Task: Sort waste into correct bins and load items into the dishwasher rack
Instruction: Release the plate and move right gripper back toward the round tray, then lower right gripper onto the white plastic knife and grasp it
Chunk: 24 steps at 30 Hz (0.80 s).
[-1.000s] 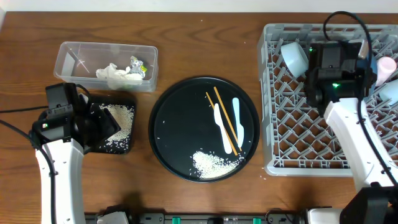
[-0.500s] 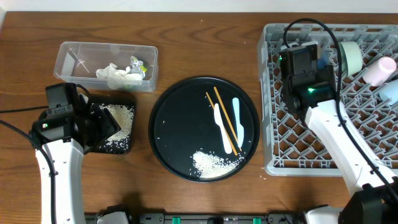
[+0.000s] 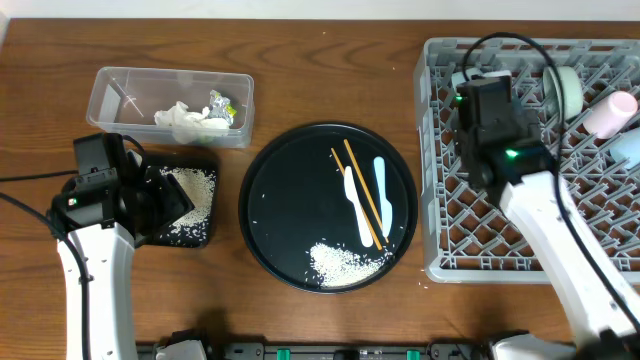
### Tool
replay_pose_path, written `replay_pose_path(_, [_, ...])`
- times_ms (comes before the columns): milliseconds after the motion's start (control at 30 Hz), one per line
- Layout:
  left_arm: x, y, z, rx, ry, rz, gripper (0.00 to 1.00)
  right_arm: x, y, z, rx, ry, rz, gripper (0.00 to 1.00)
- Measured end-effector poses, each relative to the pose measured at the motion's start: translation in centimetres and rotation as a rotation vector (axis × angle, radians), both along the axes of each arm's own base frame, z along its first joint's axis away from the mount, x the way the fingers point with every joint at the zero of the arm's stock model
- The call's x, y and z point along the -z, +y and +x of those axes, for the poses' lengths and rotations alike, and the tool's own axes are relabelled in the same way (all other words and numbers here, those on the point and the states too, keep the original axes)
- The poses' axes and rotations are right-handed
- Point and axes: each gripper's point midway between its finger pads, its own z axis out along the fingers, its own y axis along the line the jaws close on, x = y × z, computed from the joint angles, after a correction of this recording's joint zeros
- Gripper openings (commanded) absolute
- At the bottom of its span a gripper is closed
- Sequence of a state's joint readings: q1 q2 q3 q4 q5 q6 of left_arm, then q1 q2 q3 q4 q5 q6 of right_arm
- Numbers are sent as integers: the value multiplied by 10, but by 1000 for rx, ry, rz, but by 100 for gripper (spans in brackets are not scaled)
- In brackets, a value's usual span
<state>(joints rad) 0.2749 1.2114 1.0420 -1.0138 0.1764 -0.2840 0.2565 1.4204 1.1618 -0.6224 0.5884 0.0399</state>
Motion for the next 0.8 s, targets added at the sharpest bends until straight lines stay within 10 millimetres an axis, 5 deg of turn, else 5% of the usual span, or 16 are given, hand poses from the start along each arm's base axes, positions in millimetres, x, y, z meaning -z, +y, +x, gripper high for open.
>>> replay_pose_path(167, [0,0,0,0,0,0,69,-44,12,-15,-72,-119,113,88])
replay_pose_path(300, [0,0,0,0,0,0,69,-54,39,-26,-209,-121,236,81])
replay_pose_path(567, [0,0,0,0,1,-1,69,-25,111,-45,-490,55,472,76])
replay_pose_path(800, [0,0,0,0,0,0,69,20,184,-62,-656,246,536,69])
